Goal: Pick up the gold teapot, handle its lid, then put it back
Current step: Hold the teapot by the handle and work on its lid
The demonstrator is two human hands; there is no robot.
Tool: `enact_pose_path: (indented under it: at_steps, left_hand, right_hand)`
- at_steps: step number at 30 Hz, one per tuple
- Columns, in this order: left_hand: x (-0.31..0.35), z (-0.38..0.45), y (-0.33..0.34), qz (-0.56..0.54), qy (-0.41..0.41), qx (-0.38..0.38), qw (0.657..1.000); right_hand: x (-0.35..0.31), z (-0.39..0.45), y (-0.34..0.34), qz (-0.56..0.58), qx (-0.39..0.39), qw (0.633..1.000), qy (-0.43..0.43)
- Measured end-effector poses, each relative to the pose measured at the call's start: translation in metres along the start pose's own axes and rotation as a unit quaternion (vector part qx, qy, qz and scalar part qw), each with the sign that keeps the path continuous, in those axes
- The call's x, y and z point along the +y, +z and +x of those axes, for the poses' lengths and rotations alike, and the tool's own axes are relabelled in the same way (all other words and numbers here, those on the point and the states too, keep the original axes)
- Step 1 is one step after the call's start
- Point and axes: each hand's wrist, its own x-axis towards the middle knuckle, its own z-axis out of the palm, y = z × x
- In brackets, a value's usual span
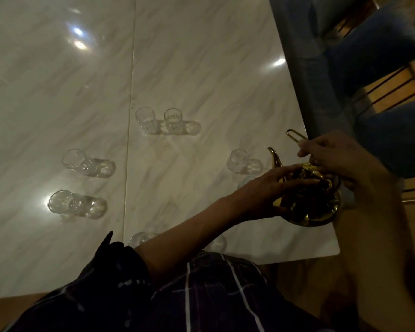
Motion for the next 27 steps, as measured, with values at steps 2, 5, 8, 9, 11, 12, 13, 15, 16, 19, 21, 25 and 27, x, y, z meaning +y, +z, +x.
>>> enact_pose_path:
  at_steps: [2,5,8,9,11,12,13,15,16,19,21,25,27]
  left_hand:
    - [0.0006,0.0002,-0.0004,-0.002,-0.002,0.0,1.0]
    - [0.0016,-0.0003,-0.0016,-0.002,-0.003,-0.002,1.0]
    - [0.0034,-0.0003,-0.002,-0.005,-0.007,-0.005,1.0]
    - [0.0037,-0.0004,-0.0021,-0.004,-0.006,-0.004,1.0]
    - [0.0036,-0.0005,-0.0018,0.001,0.0,0.002,1.0]
    - [0.0036,-0.0006,-0.0014,0.002,0.002,0.003,1.0]
    - [0.0038,-0.0008,-0.0012,0.001,0.002,0.004,1.0]
    - [0.0034,-0.0007,-0.0005,0.001,0.002,0.004,1.0]
    - [0.0034,-0.0006,-0.0002,0.005,0.002,0.004,1.0]
    - [0.0041,-0.0013,-0.0006,0.002,-0.004,0.002,1.0]
    - [0.0053,-0.0019,-0.0019,0.001,-0.003,0.005,1.0]
    - [0.0063,-0.0026,-0.0032,-0.002,0.005,0.013,1.0]
    - [0.0063,-0.003,-0.0035,-0.005,0.005,0.012,1.0]
  right_hand:
    - [0.0,-0.0001,-0.0001,0.005,0.0,1.0,0.002]
    - [-0.0007,-0.001,0.0007,0.005,0.003,1.0,0.0]
    - [-0.0013,-0.0015,0.0006,0.0,0.002,1.0,-0.005]
    - [-0.0017,-0.002,0.0005,0.002,0.002,1.0,-0.002]
    - [-0.0021,-0.0023,-0.0001,0.006,0.001,1.0,0.002]
    - [-0.0019,-0.0021,-0.0003,0.007,0.0,1.0,0.003]
    - [-0.0021,-0.0021,-0.0003,0.007,0.0,1.0,0.003]
    - [-0.0023,-0.0021,-0.0002,0.005,-0.001,1.0,0.005]
    - [-0.0021,-0.0017,-0.0001,0.005,-0.001,1.0,0.006]
    - [-0.0023,-0.0014,0.0008,0.007,-0.005,1.0,0.008]
    - [-0.0022,-0.0017,0.0008,0.013,-0.003,1.0,0.006]
    - [-0.0026,-0.0017,0.001,0.008,0.002,1.0,0.002]
    - [-0.0029,-0.0011,0.0011,0.008,0.002,1.0,0.004]
